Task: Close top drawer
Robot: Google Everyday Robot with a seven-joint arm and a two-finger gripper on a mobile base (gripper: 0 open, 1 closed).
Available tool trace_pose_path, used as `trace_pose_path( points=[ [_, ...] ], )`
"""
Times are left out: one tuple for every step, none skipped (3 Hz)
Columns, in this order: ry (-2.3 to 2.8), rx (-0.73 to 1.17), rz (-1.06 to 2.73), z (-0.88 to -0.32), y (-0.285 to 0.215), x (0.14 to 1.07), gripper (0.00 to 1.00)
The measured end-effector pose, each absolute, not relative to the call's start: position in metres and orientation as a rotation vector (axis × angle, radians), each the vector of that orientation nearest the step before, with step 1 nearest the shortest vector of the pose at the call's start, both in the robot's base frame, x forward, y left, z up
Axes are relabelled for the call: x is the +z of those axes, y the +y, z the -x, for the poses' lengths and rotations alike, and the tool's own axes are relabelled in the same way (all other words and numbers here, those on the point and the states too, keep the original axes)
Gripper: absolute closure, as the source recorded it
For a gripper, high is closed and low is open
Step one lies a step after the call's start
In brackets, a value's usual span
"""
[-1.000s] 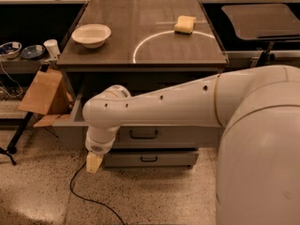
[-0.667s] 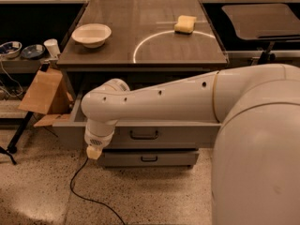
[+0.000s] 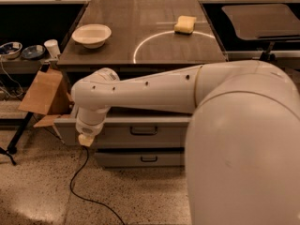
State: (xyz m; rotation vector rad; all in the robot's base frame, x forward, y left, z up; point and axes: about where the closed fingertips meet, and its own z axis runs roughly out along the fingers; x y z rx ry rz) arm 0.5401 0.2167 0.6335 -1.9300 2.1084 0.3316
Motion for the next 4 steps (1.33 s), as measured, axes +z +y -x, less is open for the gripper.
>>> trace_pose_path(
  points=[
    [2.103,0.343,1.928,-0.55,0.232,0.631,0.75],
    [2.096,0.351,1.941,-0.563,0.251,0.63,0.52],
    [2.093,0.35,1.958,-0.581,0.273,0.631,0.21],
    [2.099,0.347,1.971,-0.591,0.282,0.629,0.0]
  ],
)
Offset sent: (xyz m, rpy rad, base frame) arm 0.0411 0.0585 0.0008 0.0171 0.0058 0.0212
